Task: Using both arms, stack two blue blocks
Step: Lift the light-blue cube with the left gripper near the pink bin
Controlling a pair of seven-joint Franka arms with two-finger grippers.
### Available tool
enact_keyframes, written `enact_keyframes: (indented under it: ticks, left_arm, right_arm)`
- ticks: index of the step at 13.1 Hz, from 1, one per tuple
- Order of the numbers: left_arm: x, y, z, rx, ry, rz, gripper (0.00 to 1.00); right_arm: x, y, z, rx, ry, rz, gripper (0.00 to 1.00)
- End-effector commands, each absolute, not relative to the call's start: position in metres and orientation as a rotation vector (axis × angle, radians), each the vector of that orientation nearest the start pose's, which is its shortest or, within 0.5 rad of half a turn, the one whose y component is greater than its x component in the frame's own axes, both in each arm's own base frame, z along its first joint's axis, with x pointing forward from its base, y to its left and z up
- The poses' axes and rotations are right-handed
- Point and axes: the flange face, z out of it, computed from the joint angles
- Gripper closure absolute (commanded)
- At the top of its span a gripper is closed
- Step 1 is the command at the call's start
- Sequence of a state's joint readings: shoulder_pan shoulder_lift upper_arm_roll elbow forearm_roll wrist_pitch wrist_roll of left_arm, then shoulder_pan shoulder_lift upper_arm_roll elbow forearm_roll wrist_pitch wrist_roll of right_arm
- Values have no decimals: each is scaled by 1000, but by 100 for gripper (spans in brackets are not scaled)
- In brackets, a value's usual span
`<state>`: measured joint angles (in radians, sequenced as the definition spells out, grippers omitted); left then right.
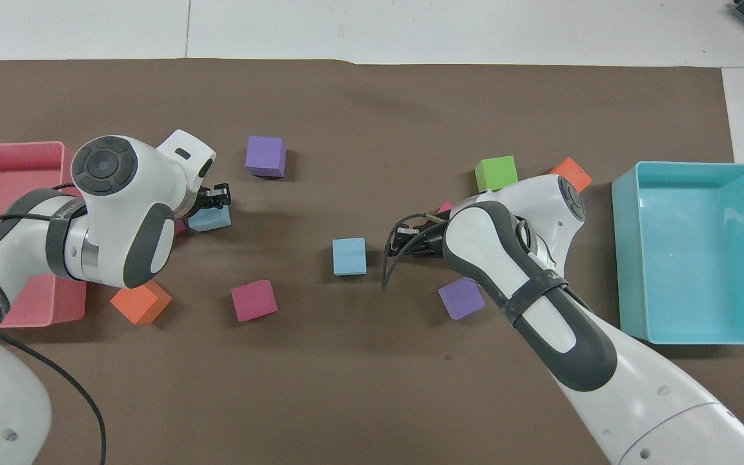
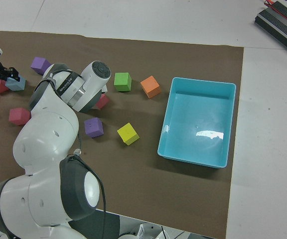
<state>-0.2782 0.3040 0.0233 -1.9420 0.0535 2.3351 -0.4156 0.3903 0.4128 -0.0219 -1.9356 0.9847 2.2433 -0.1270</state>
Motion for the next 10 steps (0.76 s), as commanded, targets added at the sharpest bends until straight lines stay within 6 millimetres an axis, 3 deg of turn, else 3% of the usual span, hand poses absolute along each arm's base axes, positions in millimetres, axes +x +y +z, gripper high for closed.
enact_keyframes:
  ticks: [1, 3, 6, 8, 10]
  left_arm:
    - [599, -168, 340, -3111, -96, -162, 100]
    - [597, -169, 357, -3115, -91, -182, 100]
    - [586, -186, 380, -3116, -45, -184, 100]
    - [579, -190, 405, -3122, -29, -206, 100]
    - [565, -208, 424, -3122, 17, -195, 100]
  right_arm:
    - [561, 245, 280, -2431, 231, 207, 100]
    - [560, 246, 279, -2430, 227, 210, 100]
    - [560, 246, 280, -2428, 225, 211, 100]
    - [560, 246, 280, -2428, 225, 209, 100]
    - [560, 246, 280, -2428, 225, 209, 100]
